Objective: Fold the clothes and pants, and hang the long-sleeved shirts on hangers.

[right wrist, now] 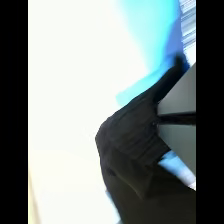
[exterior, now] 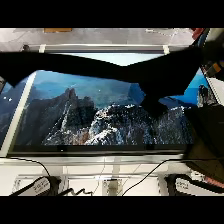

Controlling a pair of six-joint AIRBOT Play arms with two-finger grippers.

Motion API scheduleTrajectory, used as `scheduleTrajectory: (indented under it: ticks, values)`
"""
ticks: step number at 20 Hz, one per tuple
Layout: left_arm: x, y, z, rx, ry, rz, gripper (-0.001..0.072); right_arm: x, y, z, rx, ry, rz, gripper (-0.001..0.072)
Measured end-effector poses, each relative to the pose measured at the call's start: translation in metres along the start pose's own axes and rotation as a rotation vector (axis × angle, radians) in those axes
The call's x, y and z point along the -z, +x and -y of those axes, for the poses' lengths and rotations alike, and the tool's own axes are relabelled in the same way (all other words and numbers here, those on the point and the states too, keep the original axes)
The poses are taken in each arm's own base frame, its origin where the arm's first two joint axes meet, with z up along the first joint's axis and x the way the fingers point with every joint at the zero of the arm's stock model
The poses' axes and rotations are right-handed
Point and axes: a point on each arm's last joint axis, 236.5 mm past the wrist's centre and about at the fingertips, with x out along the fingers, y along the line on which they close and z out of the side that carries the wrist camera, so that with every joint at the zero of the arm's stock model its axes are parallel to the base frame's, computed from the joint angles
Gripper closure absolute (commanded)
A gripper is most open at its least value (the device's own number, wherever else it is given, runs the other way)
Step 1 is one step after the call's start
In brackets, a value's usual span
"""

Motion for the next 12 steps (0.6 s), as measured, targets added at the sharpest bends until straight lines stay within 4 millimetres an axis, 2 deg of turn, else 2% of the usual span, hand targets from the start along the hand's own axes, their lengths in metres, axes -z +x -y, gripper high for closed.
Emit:
scheduleTrajectory:
  ticks: [2,4,6,8,10,12]
  values:
    - [0.044,0.005,-0.029,-0.076,0.045,-0.169,0.0701,0.041,0.004,0.017,0.043,-0.019,-0.147,0.0699]
    - [0.102,0.005,-0.056,-0.138,0.083,-0.372,0.0701,0.084,0.007,0.025,0.058,-0.027,-0.284,0.0699]
    - [0.164,-0.003,-0.074,-0.164,0.103,-0.568,0.0701,0.134,0.006,0.032,0.066,-0.039,-0.427,0.0699]
    - [0.226,-0.019,-0.089,-0.181,0.130,-0.762,0.0701,0.189,0.000,0.033,0.058,-0.047,-0.565,0.0699]
    - [0.283,-0.044,-0.100,-0.199,0.144,-0.940,0.0701,0.246,-0.012,0.033,0.052,-0.049,-0.683,0.0699]
    - [0.323,-0.069,-0.111,-0.222,0.166,-1.068,0.0701,0.297,-0.027,0.031,0.043,-0.046,-0.775,0.0699]
